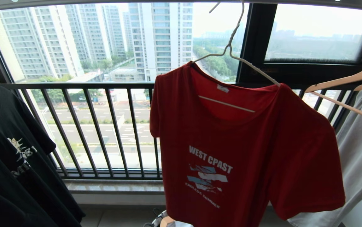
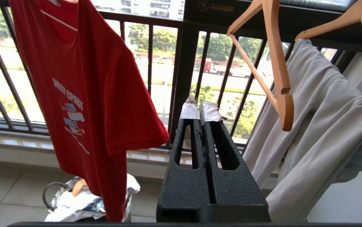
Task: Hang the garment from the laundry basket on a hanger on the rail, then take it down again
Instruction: Take the clothes off the clothes rack
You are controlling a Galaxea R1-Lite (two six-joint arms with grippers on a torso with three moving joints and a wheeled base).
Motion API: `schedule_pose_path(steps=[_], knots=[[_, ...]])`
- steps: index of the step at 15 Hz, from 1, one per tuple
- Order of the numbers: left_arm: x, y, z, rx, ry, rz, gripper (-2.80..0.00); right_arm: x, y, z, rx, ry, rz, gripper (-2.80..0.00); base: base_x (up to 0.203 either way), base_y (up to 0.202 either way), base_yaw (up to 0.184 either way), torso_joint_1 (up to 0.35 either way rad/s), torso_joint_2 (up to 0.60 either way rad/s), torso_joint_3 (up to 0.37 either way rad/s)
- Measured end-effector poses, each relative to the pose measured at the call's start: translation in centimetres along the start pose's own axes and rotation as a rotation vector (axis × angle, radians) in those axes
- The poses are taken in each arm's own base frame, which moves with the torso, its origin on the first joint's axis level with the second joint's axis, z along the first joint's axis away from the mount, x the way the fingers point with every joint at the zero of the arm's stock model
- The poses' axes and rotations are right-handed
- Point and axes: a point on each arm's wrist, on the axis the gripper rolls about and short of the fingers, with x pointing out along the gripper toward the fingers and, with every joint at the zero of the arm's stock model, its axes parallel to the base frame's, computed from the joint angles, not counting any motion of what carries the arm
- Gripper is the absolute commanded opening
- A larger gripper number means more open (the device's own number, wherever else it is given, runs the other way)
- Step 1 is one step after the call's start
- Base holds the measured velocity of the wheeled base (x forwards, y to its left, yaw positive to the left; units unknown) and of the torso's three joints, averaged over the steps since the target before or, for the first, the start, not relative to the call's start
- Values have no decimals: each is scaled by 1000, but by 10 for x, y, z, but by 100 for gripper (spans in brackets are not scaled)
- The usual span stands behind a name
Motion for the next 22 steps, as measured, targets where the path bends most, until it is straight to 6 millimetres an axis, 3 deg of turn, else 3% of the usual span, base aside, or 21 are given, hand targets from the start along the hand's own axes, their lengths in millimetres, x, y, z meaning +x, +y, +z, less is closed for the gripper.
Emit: schedule_pose_path(steps=[3, 8, 11, 15, 18, 22], knots=[[-22, -1, -10, 10, -60, 47, -280, -8, 3, -32, -27, 20, -10, -280, 0, 0, 0, 0, 0, 0], [-34, 1, -64, 70, -7, 51, -280, 0, 8, -97, -36, 81, -9, -280, 0, 0, 0, 0, 0, 0], [-40, 4, -104, 187, 40, 22, -280, 29, 11, -143, -33, 99, -10, -280, 0, 0, 0, 0, 0, 0], [-40, 5, -148, 203, 98, 14, -280, 63, 14, -194, -43, 43, -11, -280, 0, 0, 0, 0, 0, 0], [-35, 6, -170, 204, 84, 1, -280, 71, 16, -212, -67, 25, 13, -280, 0, 0, 0, 0, 0, 0], [-35, 6, -181, 189, 132, -31, -280, 72, 16, -216, -36, 36, 14, -280, 0, 0, 0, 0, 0, 0]])
